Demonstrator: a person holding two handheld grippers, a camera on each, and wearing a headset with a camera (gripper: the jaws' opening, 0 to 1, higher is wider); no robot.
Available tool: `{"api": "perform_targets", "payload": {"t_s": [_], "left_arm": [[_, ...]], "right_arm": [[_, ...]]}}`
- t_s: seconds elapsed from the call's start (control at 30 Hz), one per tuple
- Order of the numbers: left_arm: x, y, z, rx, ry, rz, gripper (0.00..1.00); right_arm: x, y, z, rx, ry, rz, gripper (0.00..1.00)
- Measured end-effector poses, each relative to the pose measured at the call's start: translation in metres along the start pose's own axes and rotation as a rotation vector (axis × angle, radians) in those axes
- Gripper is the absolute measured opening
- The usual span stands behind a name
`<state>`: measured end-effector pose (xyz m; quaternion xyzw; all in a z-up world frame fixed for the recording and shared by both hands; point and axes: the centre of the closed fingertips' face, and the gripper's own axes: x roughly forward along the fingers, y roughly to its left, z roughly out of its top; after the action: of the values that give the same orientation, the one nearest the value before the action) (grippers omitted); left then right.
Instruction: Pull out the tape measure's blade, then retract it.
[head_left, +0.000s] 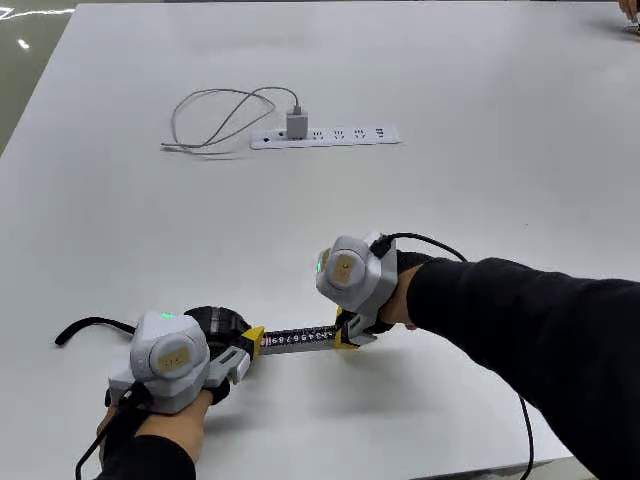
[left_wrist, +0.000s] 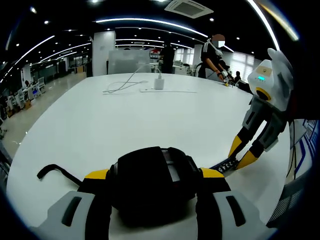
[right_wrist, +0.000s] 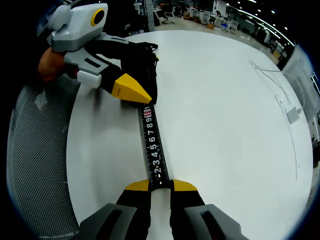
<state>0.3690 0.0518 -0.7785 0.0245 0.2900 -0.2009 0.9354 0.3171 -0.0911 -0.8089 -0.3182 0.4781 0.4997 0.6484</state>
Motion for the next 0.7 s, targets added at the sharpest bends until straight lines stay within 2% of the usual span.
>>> {"api": "perform_targets", "payload": {"t_s": [0.37, 0.7], "left_arm": [[0.0011, -0.0005, -0.0008, -0.005, 0.007, -0.016, 0.65], [0.0000, -0.0004, -0.0002, -0.013, -0.006, -0.018, 0.64]], "right_arm": [[0.0017, -0.0003, 0.0034, -0.002, -0.021, 0.000, 0.10], [0.0028, -0.0005, 0.0057, -0.006, -0.045, 0.003, 0.11]]}}
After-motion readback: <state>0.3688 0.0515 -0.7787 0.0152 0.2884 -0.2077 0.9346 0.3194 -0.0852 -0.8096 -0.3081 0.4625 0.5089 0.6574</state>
